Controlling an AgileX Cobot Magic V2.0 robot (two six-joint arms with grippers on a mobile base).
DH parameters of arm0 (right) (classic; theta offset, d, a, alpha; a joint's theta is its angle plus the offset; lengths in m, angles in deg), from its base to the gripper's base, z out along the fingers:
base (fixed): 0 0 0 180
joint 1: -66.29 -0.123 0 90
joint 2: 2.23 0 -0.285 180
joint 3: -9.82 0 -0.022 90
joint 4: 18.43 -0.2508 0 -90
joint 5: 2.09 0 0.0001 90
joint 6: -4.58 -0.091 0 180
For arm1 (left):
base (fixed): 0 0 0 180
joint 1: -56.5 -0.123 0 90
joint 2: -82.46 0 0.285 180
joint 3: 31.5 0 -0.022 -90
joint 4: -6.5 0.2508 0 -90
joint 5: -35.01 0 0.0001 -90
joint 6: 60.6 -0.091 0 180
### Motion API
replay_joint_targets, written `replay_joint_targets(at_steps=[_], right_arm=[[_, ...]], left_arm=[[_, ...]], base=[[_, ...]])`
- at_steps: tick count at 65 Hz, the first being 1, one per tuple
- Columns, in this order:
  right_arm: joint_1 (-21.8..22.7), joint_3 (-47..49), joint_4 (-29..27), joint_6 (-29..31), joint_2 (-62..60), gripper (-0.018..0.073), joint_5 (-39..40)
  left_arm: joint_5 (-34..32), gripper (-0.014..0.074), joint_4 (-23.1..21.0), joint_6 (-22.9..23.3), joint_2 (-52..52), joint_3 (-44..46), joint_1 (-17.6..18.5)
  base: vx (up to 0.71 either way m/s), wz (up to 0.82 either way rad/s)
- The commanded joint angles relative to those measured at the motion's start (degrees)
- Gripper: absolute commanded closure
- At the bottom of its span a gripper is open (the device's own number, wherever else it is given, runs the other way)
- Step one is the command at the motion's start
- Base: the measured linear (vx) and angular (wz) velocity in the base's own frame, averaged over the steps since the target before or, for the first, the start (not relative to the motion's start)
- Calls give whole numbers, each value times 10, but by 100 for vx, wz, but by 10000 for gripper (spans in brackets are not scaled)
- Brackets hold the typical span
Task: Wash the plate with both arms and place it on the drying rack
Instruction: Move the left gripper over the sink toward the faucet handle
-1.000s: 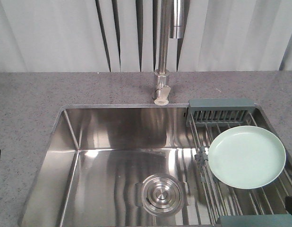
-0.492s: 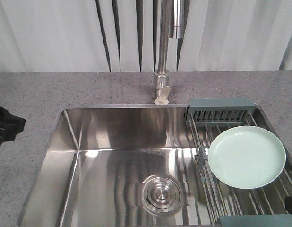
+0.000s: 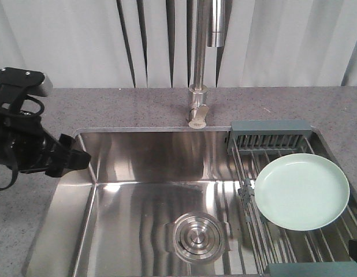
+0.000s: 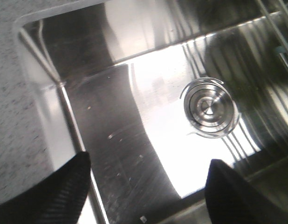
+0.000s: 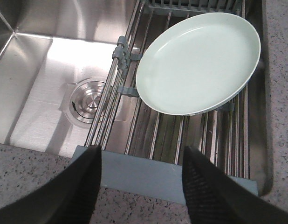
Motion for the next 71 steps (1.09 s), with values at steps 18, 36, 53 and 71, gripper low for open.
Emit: replay_joint_targets(at_steps=[18,36,53,71], right_arm=[[-1,13,-1,4,2,177,34],[-1,13,-1,4,2,177,34],[-1,13,-1,4,2,177,34],[-1,13,-1,4,2,177,34]], left_arm=[[-68,145,-308,-431,52,18,2],[-66,414,-464,-631,103,18,2],[-14,606,-528,-757,173,28,2],[53,604,-535,-763,275,139,3]], base=[[0,0],[0,0],[0,0],[0,0]])
